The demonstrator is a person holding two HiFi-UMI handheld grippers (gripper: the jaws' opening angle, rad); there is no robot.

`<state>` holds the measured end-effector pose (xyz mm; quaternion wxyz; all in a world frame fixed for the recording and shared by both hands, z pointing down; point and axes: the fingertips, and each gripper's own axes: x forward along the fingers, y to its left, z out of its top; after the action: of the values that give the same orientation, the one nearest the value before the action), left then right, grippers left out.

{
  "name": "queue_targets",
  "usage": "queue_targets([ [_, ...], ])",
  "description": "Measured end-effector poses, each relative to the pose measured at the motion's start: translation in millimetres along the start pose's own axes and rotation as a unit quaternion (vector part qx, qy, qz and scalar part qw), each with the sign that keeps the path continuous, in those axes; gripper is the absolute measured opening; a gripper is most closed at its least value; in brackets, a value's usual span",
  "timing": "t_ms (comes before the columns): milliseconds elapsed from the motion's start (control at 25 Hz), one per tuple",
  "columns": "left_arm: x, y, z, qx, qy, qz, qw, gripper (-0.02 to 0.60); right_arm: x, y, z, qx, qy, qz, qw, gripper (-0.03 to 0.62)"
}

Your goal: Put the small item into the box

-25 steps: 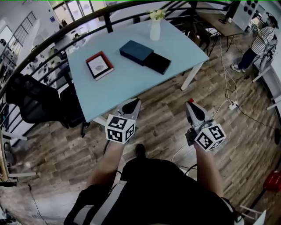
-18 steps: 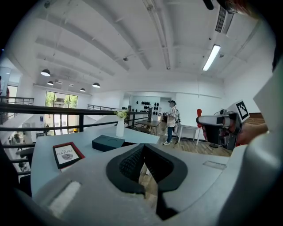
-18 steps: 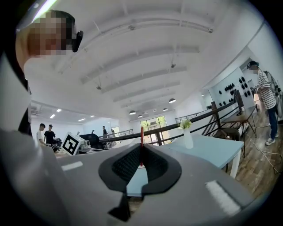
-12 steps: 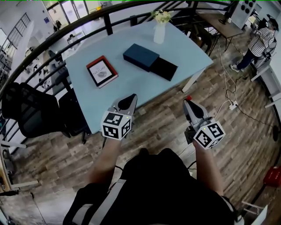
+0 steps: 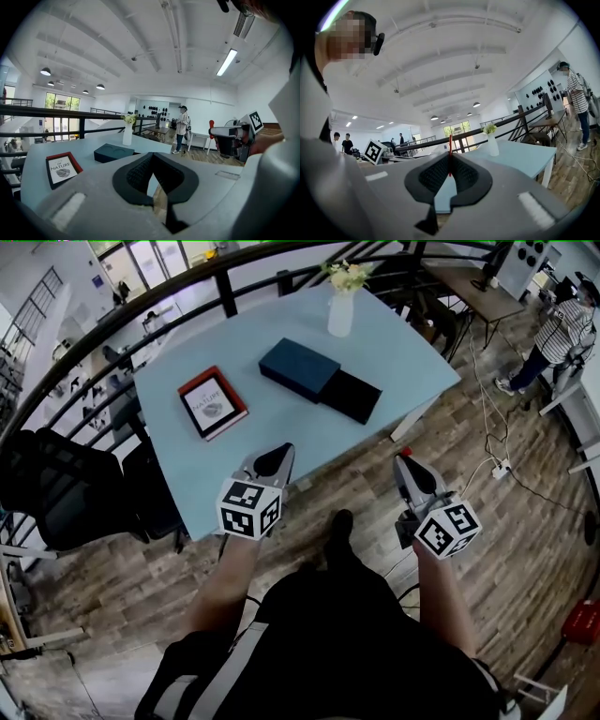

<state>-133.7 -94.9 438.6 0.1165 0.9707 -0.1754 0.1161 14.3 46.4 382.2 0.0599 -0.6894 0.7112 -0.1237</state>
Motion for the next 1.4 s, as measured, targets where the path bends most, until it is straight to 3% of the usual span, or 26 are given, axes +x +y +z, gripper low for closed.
queue_targets([
  [560, 150.4, 32.2, 24.8, -0.005, 0.046, 0.02, 0.9987, 0.008, 103.7, -136.2, 9.2, 0.039, 0.019, 0.037, 0.998, 0.014],
  [880, 203.0, 34.8, 50.3, 0.011, 0.054, 0.033, 0.9979, 0.008, 136.7, -182.7, 20.1, 0.052, 0.021, 0.067, 0.996, 0.014],
  [1400, 226.1, 78.5, 70.1, 0.003, 0.042, 0.032, 0.9986, 0.008, 188.8, -191.7, 28.2, 0.048, 0.037, 0.069, 0.996, 0.014],
])
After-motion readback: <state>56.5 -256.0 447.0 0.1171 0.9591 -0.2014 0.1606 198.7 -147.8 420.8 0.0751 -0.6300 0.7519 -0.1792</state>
